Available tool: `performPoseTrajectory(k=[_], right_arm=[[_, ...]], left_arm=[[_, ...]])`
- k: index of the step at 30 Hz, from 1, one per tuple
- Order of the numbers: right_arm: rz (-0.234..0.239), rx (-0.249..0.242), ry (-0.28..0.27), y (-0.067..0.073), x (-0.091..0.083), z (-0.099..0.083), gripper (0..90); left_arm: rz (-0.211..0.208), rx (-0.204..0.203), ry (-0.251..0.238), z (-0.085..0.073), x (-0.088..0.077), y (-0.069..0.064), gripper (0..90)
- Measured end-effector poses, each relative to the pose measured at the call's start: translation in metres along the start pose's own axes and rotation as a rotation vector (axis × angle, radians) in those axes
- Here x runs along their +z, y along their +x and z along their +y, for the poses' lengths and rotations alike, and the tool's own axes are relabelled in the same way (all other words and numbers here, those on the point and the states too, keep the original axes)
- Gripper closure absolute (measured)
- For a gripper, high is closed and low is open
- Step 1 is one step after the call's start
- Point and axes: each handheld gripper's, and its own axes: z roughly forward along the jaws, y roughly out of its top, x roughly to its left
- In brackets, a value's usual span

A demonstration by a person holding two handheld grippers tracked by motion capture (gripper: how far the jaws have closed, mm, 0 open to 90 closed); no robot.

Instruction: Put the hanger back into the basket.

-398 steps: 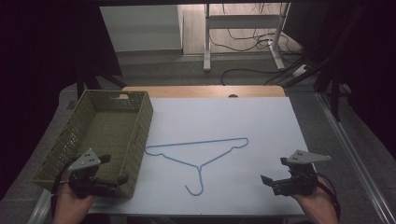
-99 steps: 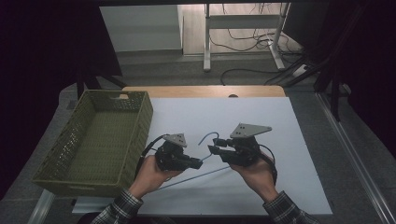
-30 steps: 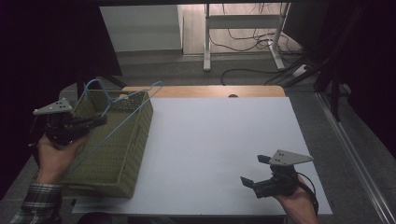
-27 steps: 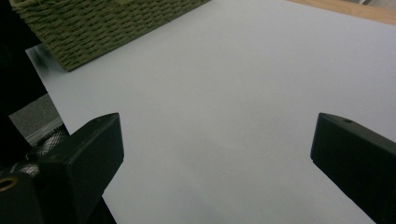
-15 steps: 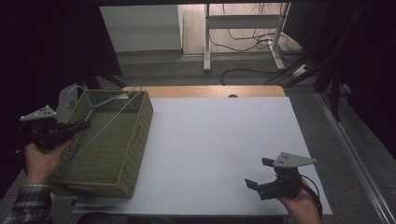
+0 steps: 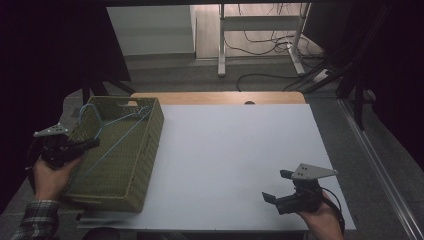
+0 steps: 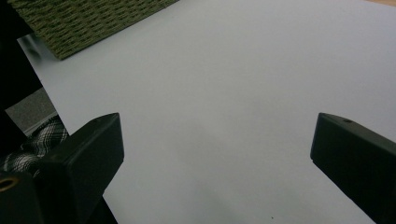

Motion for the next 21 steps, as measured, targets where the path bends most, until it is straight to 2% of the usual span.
performPoseTrajectory(k=[1,4,6,8,10,11,12,15,18,21], right_arm=[[0.000,0.000,0.000,0.000,0.000,0.000,2.4],[-0.001,0.002,0.003,-0.001,0.000,-0.001,2.4],[0.000,0.002,0.004,-0.001,0.001,-0.001,2.4],[-0.002,0.001,0.005,-0.001,0.001,-0.001,2.4],[-0.001,0.003,0.005,-0.001,0.001,-0.001,2.4],[-0.001,0.001,0.005,-0.001,0.000,-0.001,2.4],[-0.001,0.001,0.005,-0.001,0.000,-0.001,2.4],[-0.004,0.002,0.003,-0.002,0.000,-0.001,2.4],[-0.004,0.003,0.001,-0.002,0.000,-0.001,2.4],[-0.007,0.003,0.001,-0.002,0.000,-0.001,2.4]], left_arm=[[-0.006,-0.007,0.007,-0.001,0.002,0.002,86.9],[0.012,0.001,0.027,-0.002,0.006,0.003,86.6],[0.058,-0.001,0.047,-0.001,0.007,0.003,84.9],[0.073,-0.036,0.027,0.000,0.004,0.005,61.8],[0.106,-0.058,0.026,0.001,0.000,0.007,48.9],[0.121,-0.059,0.023,0.001,-0.002,0.007,35.3],[0.127,-0.060,0.017,0.001,-0.004,0.007,35.3],[0.135,-0.064,0.005,-0.001,-0.010,0.006,25.2],[0.139,-0.063,-0.002,-0.004,-0.014,0.003,20.3],[0.080,-0.065,-0.036,-0.005,-0.019,-0.005,17.1]])
